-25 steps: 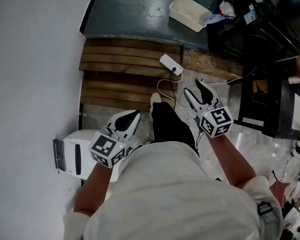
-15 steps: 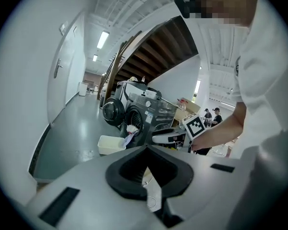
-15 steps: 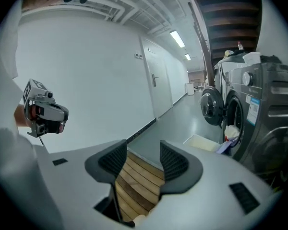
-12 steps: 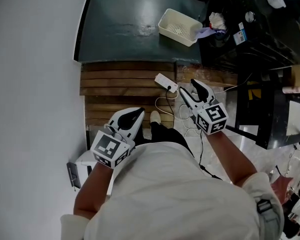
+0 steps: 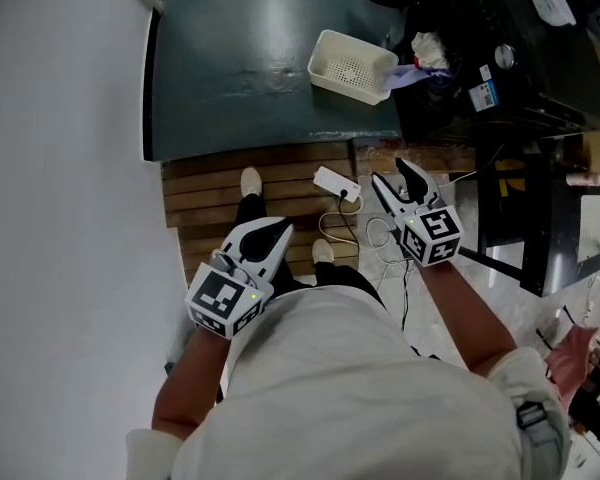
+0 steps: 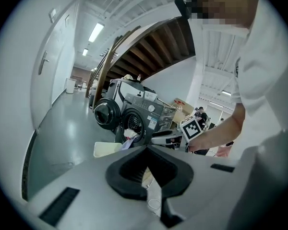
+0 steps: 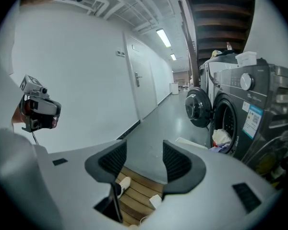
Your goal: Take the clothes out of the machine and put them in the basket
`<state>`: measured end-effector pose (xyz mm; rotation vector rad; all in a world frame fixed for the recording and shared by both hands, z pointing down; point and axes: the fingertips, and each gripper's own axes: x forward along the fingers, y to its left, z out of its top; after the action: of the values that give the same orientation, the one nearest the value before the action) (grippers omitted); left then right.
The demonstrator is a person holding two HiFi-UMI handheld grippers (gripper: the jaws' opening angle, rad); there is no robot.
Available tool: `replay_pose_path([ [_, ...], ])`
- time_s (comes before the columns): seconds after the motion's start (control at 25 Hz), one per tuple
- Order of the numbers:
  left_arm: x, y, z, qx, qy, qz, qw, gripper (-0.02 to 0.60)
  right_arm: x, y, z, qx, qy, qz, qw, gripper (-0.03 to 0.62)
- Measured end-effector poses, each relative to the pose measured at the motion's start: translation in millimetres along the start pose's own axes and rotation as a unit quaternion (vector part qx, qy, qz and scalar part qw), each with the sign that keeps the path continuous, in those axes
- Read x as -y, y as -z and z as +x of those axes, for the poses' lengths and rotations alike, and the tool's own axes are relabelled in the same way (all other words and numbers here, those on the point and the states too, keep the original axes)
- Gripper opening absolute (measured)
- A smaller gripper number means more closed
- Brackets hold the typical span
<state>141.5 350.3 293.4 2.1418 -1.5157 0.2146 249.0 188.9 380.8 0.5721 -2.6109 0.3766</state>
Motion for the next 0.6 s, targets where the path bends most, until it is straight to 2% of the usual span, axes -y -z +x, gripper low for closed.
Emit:
replay_pose_path([
  [0.32,-111.1,-70.5,20.2,-0.007,0.080,0.035,0.9961,-0.002,29.2,-57.8,86.7,-0.010,0.089,0.032,0.995,0.222],
  [0.6,-194.3,-129.0,10.7,-0.038,0.132,0.052,0.9891,-0.002,50.9,-111.1,136.0,-0.028,0.163,0.087,0.982,0.232],
])
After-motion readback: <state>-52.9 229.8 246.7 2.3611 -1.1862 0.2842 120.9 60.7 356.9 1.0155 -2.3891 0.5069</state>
